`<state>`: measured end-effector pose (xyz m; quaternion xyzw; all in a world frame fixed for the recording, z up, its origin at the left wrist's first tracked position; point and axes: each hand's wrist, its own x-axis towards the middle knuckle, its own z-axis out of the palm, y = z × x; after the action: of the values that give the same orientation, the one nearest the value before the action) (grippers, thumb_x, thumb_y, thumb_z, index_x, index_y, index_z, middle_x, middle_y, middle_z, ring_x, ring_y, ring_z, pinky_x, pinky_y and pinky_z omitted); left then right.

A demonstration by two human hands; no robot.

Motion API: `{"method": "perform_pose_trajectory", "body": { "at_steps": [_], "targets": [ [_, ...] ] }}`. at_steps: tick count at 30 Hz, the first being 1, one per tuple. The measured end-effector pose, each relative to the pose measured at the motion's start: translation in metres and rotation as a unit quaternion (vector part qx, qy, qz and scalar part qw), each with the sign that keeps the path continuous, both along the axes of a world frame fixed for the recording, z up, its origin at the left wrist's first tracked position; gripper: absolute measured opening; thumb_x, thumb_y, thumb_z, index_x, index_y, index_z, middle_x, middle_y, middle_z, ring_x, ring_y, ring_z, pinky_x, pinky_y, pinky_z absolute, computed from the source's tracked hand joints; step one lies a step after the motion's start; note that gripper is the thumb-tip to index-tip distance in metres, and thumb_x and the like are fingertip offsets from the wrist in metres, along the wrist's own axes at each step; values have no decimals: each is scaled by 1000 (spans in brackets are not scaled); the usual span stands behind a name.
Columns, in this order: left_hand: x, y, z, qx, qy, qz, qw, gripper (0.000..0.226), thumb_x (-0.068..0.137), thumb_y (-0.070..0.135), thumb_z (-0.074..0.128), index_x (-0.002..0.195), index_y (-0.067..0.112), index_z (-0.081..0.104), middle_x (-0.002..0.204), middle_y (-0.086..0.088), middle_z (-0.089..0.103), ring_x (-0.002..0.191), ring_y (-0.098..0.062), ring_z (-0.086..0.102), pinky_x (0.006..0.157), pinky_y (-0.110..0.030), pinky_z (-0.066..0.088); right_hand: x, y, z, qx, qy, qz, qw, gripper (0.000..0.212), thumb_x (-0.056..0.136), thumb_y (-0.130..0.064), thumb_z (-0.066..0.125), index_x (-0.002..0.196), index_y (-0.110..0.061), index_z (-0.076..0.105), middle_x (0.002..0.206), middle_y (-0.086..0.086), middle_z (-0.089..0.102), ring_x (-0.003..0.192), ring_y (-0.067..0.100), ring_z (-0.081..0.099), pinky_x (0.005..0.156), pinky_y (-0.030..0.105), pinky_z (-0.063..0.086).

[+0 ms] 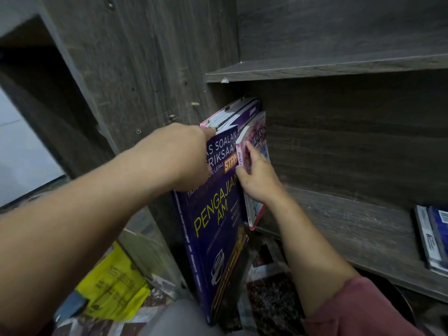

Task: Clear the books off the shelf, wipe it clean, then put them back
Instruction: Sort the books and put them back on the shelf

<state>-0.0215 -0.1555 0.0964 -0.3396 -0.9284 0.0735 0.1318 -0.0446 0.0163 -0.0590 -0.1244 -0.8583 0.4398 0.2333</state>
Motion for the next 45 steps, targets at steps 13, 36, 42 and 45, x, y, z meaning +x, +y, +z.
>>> {"method": "perform_pose_trajectory", "body": {
  "at_steps": [13,36,42,45],
  "targets": [
    [20,-25,29,-144,43,35,988,63,93,36,53,150,37,27,131,-1,57,117,-25,55,87,-28,44,-26,-33,-2,-26,83,-88,992,89,88,-44,65,154,-23,9,159,5,18,145,24,20,116,43,25],
    [-2,-7,20,-101,-114,35,988,68,88,46,61,146,51,24,79,12,50,82,-16,57,82,-22,47,6,25,-1,-74,72,-178,979,67,81,-18,68,140,-35,43,91,-6,58,84,14,56,75,21,43],
    [4,0,37,-166,-115,45,978,66,84,48,65,141,53,32,76,20,49,72,-6,51,83,-22,42,22,47,1,-68,43,-200,977,45,80,-22,68,124,-24,56,99,3,64,90,23,62,81,31,51],
    [9,11,36,-149,-167,30,974,65,83,42,68,139,52,38,83,14,58,72,-10,62,79,-31,54,29,52,3,-65,23,-174,982,41,83,-24,69,122,-24,56,102,2,62,91,20,59,78,27,46]
  ]
}}
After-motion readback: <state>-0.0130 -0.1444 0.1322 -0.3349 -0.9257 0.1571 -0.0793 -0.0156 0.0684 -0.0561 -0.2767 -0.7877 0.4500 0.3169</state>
